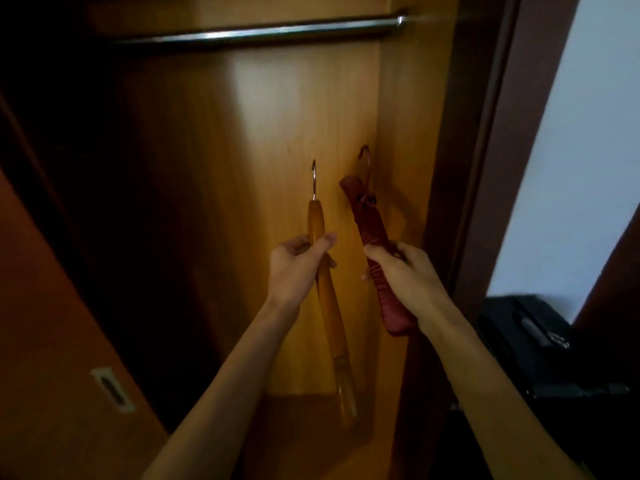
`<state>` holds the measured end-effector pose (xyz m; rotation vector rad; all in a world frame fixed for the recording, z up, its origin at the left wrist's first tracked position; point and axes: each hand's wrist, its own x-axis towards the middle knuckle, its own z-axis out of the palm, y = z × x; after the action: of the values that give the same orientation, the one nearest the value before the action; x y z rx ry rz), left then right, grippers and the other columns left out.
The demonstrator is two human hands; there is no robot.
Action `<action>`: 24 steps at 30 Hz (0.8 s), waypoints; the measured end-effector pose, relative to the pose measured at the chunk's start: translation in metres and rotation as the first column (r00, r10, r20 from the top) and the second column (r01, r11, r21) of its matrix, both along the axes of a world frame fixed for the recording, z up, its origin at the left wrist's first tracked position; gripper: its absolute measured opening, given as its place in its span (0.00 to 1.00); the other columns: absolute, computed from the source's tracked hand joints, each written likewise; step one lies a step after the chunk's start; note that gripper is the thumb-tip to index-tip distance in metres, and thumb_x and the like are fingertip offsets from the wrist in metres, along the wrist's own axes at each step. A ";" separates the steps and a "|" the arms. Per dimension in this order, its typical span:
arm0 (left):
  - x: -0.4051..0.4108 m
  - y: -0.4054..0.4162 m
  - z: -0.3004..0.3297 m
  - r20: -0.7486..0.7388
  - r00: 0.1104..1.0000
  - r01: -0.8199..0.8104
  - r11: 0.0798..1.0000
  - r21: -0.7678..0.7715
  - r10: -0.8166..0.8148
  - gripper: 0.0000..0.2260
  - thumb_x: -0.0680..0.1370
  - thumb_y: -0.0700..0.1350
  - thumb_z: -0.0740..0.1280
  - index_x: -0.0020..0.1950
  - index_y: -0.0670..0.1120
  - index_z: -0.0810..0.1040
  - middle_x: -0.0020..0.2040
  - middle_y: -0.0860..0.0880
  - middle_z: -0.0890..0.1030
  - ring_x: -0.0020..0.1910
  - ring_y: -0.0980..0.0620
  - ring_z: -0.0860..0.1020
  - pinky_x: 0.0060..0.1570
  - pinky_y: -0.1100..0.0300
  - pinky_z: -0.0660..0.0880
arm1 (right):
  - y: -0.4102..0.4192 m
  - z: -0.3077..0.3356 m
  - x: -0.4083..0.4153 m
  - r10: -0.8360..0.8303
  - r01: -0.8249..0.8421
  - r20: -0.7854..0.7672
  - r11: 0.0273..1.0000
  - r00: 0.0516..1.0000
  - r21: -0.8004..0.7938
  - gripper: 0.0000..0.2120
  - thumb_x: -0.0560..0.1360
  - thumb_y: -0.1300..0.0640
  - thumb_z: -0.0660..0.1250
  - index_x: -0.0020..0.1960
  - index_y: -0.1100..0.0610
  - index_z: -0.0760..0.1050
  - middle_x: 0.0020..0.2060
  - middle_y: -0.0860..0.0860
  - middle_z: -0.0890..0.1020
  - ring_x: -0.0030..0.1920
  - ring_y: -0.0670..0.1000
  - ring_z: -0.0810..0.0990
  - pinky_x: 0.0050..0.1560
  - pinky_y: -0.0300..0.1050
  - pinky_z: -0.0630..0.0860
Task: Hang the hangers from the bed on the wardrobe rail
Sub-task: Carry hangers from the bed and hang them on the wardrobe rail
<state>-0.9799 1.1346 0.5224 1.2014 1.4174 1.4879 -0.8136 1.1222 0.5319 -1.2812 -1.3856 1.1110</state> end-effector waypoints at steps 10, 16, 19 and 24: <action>-0.033 0.151 0.131 0.007 0.990 0.134 0.967 0.217 -0.139 0.17 0.75 0.56 0.74 0.51 0.42 0.85 0.31 0.50 0.83 0.31 0.56 0.82 0.35 0.63 0.75 | 0.120 0.134 -0.047 -0.156 0.169 -0.085 0.968 0.984 0.187 0.14 0.79 0.46 0.66 0.56 0.54 0.79 0.40 0.52 0.87 0.35 0.49 0.80 0.38 0.45 0.73; -0.026 0.213 0.176 -0.033 0.972 0.231 0.940 0.249 -0.231 0.18 0.74 0.58 0.74 0.48 0.43 0.84 0.31 0.52 0.81 0.33 0.56 0.81 0.38 0.62 0.75 | 0.165 0.181 -0.051 -0.230 0.238 -0.062 0.948 0.971 0.213 0.15 0.78 0.46 0.67 0.50 0.57 0.82 0.34 0.50 0.86 0.31 0.47 0.81 0.33 0.41 0.73; -0.015 0.235 0.190 -0.018 0.962 0.270 0.931 0.247 -0.274 0.16 0.74 0.58 0.74 0.47 0.45 0.86 0.33 0.52 0.84 0.35 0.55 0.84 0.37 0.63 0.75 | 0.183 0.192 -0.049 -0.249 0.260 -0.082 0.950 0.965 0.174 0.14 0.77 0.47 0.68 0.49 0.58 0.81 0.38 0.52 0.87 0.37 0.52 0.84 0.37 0.44 0.77; 0.000 0.266 0.203 -0.025 0.947 0.316 0.920 0.232 -0.319 0.18 0.73 0.59 0.75 0.50 0.45 0.86 0.40 0.46 0.87 0.41 0.49 0.87 0.49 0.54 0.83 | 0.206 0.201 -0.038 -0.277 0.286 -0.080 0.950 0.957 0.126 0.19 0.75 0.45 0.70 0.58 0.58 0.79 0.38 0.54 0.88 0.39 0.54 0.87 0.39 0.47 0.83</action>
<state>-0.9796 1.4002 0.7256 1.4833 0.9968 1.4536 -0.8517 1.3282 0.7330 -1.2878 -1.1685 0.8393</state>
